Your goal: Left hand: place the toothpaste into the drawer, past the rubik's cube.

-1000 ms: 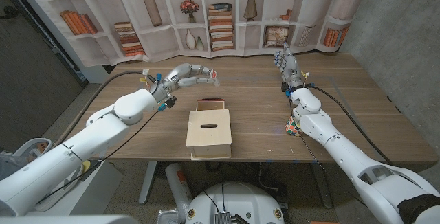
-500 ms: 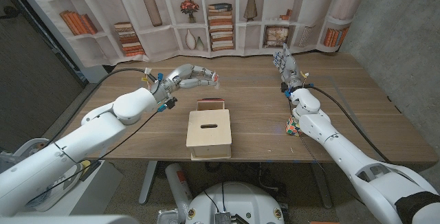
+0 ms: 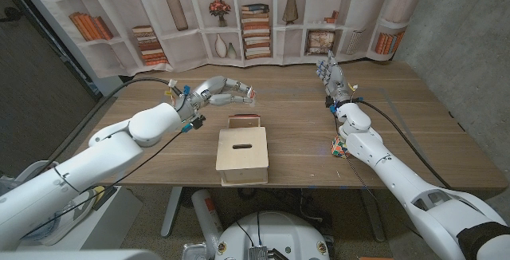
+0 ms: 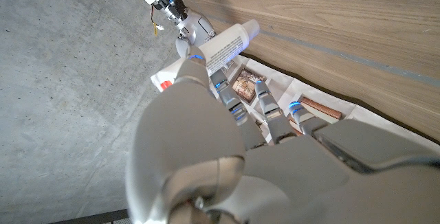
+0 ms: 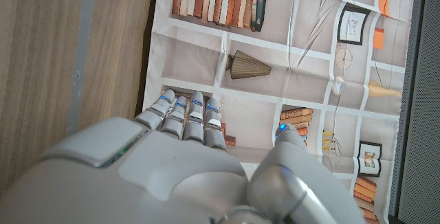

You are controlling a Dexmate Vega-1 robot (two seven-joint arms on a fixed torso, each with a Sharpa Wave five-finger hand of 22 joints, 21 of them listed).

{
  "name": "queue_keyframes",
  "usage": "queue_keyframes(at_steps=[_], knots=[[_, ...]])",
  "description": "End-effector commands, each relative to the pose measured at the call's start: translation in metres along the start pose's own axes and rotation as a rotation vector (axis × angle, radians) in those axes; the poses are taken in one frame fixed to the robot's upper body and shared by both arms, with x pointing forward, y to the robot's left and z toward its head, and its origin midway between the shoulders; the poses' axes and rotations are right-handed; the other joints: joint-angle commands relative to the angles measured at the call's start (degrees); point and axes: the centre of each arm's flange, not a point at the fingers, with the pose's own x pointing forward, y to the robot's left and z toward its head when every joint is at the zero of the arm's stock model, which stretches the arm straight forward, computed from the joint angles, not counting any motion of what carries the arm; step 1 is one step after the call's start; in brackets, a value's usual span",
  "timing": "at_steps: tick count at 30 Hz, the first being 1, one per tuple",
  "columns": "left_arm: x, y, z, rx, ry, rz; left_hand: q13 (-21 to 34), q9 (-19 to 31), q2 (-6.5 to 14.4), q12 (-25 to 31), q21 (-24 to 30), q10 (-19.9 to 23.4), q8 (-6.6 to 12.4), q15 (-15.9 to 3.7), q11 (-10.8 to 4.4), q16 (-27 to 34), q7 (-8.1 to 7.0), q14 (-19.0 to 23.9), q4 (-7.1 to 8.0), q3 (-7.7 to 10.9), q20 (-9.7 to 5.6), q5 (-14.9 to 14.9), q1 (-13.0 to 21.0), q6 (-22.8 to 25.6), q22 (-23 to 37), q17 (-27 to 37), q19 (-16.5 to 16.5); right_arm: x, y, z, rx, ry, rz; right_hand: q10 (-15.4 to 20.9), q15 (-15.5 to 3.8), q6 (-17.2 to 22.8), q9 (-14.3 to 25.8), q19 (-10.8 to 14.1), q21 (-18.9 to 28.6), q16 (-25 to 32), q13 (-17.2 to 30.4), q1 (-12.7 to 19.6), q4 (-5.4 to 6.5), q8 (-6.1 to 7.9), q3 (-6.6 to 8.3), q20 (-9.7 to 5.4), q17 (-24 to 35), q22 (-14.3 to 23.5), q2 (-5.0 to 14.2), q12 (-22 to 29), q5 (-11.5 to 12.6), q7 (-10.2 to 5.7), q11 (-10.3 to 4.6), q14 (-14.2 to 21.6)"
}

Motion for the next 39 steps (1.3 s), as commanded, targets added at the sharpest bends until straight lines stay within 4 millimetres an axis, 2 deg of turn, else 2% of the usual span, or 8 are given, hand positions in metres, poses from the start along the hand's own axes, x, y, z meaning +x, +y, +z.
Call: queue_keyframes(at_steps=[1, 10, 20, 39], knots=[[-0.016, 0.0, 0.001, 0.015, 0.024, 0.027, 0.2, 0.1, 0.2, -0.2, 0.0, -0.3, -0.37, -5.04, 0.06, -0.1, 0.08, 0.0, 0.17, -0.06, 0.42, 0.0, -0.2, -0.1, 0.3, 0.1, 0.0, 0.003, 0.005, 0.002, -0.004, 0.0, 0.01, 0.4, -0.15, 0.5, 0.1, 0.6, -0.4, -0.2, 0.1, 0.5, -0.14, -0.05, 0.1, -0.15, 0.2, 0.1, 0.28, 0.2, -0.2, 0.03, 0.04, 0.5], [-0.019, -0.001, -0.006, 0.004, 0.041, 0.023, 0.2, 0.1, 0.3, -0.2, 0.0, -0.5, -0.69, -4.93, 0.06, -0.1, 0.1, -0.1, 0.21, -0.04, 0.53, -0.1, -0.3, -0.3, 0.3, 0.1, -0.1, 0.007, 0.012, 0.001, -0.01, 0.006, 0.02, 0.4, -0.13, 0.4, 0.1, 0.6, -0.5, -0.2, 0.1, 0.5, -0.18, -0.06, 0.07, -0.15, 0.2, 0.1, 0.34, 0.2, -0.2, 0.01, 0.04, 0.5], [-0.033, 0.001, -0.013, -0.009, 0.061, 0.044, 0.2, 0.1, 0.3, -0.2, 0.0, -0.6, -0.93, -4.78, 0.07, -0.2, 0.11, -0.3, 0.19, 0.01, 0.69, -0.1, -0.2, -0.2, 0.3, 0.1, -0.3, 0.008, 0.012, 0.0, -0.013, 0.013, 0.018, 0.4, -0.09, 0.4, 0.1, 0.6, -0.6, -0.2, 0.1, 0.5, -0.23, -0.07, 0.03, -0.15, 0.2, 0.1, 0.35, 0.2, -0.2, 0.0, -0.01, 0.5], [-0.029, -0.005, -0.029, -0.04, 0.089, 0.038, 0.2, 0.1, 0.2, -0.2, 0.0, -0.8, -1.59, -4.44, 0.09, -0.2, 0.1, -0.6, 0.23, -0.03, 0.73, -0.2, -0.4, -0.5, 0.3, 0.2, -0.6, 0.014, 0.016, -0.004, -0.016, 0.03, 0.028, 0.4, -0.12, 0.5, 0.1, 0.7, -0.8, -0.2, 0.1, 0.5, -0.3, -0.06, -0.04, -0.14, 0.2, 0.1, 0.43, 0.2, -0.2, -0.02, 0.06, 0.5]])
